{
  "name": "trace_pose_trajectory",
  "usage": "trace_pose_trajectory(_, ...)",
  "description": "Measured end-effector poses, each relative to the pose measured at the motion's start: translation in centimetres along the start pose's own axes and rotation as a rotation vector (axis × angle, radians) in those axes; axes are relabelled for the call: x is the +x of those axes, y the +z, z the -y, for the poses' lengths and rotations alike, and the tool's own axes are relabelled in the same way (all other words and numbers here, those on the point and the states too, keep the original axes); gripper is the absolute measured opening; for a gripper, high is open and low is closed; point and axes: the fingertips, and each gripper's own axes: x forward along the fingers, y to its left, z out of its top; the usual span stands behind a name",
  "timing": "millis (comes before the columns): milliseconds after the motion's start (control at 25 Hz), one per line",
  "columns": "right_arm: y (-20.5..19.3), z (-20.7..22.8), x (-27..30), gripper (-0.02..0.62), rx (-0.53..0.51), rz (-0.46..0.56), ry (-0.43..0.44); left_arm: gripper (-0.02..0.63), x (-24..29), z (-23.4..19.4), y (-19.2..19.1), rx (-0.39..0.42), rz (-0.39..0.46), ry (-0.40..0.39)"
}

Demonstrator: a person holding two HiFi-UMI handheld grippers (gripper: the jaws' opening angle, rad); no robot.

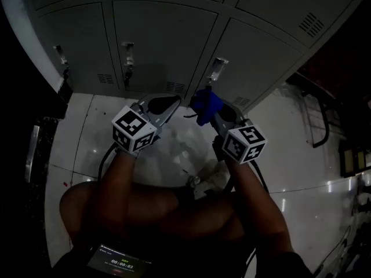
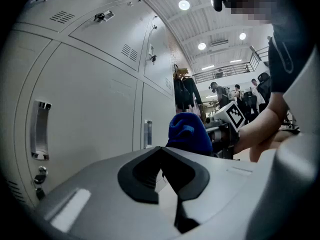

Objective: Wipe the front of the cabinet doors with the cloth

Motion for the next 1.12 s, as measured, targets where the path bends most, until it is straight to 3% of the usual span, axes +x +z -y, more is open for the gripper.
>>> trace_pose_trajectory(160,1.9,0.4,-0.2,0.075,0.028,0.016,-0.049,0.006,-0.6,0.2,-0.4,-0.018,-0.014,-0.011)
trace_pose_trajectory(400,8.1,2.1,0.6,0.075,-0.009,0.036,-0.094,0.006,-0.3,0.0,-0.1,-0.025,-0.001,-0.018)
trace_pose_trajectory(640,14.1,5.1,2.2,0.075,0.101,0.110,-0.144,0.006,-0.6,-0.4,0.1,-0.048,0.016,-0.012)
trace_pose_trajectory(1120,16.7,7.5,3.2,0.075,0.091,0.102,-0.183,0.006,-0.6,-0.2,0.3,-0.057,0.028,-0.024)
